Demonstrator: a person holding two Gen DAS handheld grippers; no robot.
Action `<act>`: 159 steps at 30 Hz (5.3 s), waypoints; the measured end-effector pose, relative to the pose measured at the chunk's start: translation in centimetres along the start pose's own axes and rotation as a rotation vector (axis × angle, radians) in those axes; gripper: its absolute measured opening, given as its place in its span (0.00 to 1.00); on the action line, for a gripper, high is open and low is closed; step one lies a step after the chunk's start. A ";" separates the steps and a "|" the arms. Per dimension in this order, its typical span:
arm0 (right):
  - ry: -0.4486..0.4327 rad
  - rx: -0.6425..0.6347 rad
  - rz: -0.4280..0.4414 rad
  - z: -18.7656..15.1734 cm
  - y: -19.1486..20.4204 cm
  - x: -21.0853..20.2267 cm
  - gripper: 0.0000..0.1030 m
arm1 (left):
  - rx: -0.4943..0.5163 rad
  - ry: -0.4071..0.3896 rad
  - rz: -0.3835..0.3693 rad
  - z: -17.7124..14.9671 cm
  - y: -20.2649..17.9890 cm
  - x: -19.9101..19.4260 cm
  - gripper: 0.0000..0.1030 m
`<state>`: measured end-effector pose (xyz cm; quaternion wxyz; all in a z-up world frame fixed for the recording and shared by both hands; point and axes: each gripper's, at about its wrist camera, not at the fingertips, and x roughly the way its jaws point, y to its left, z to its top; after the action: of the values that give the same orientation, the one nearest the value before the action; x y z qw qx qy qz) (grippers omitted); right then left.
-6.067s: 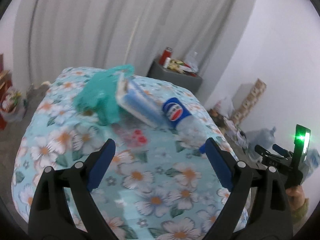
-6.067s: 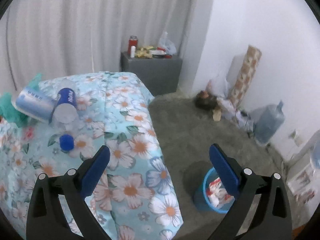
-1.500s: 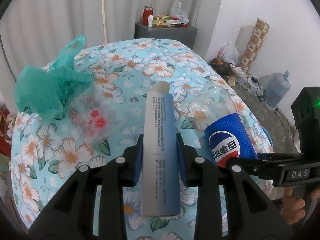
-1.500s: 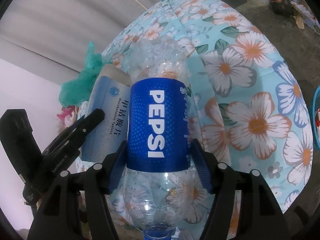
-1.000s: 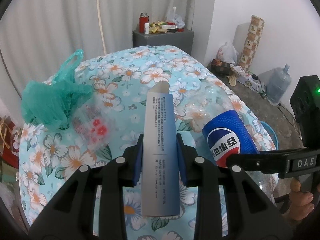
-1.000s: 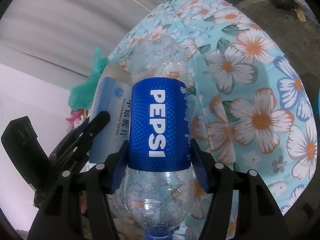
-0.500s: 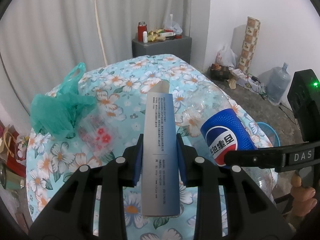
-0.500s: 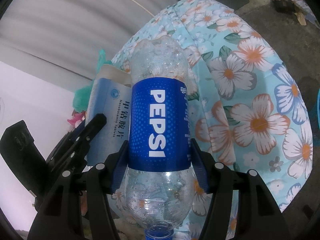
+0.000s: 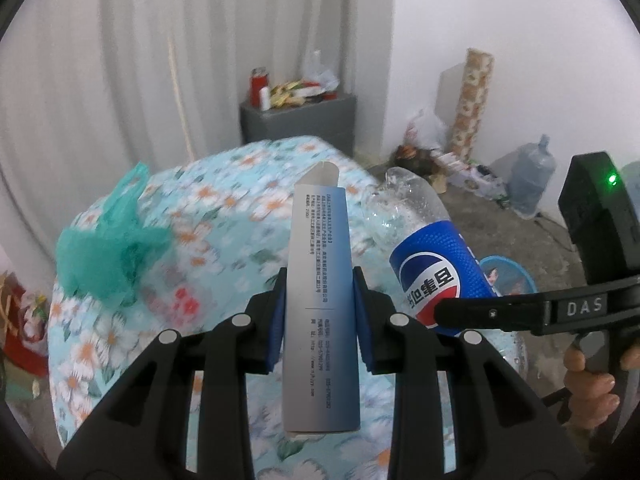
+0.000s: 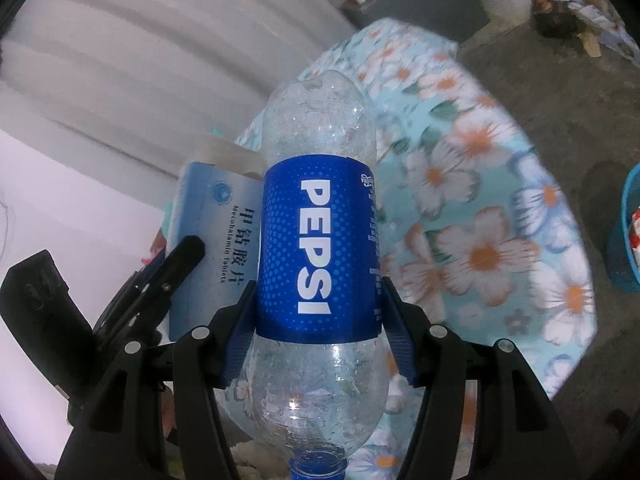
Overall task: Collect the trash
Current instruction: 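Carry bottle and box over the blue wastebasket and open both tools, then move both open tools back over the green plastic bag on the bed, then grasp the green plastic bag with right tool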
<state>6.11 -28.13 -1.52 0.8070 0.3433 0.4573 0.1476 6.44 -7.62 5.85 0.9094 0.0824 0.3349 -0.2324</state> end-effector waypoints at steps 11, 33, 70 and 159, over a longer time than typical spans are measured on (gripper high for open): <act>-0.299 0.297 -0.117 -1.0 -11.7 -12.4 0.56 | 0.174 0.049 -0.364 6.0 -12.9 5.3 0.27; -0.385 0.996 -0.381 -3.8 -47.0 -14.1 0.71 | 0.444 0.505 -0.616 3.9 -41.9 31.4 0.77; -0.448 0.012 -0.389 3.3 -6.1 -11.0 0.90 | -0.001 -0.131 -0.103 2.9 4.0 -4.1 0.86; 0.051 -0.659 -0.036 13.4 19.3 15.3 0.25 | -0.533 -0.064 0.010 -7.1 22.8 1.2 0.87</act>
<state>27.09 -11.42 6.67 0.8655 0.0518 0.4108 0.2820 14.07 14.11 -0.45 0.9103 -0.1657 0.3548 -0.1341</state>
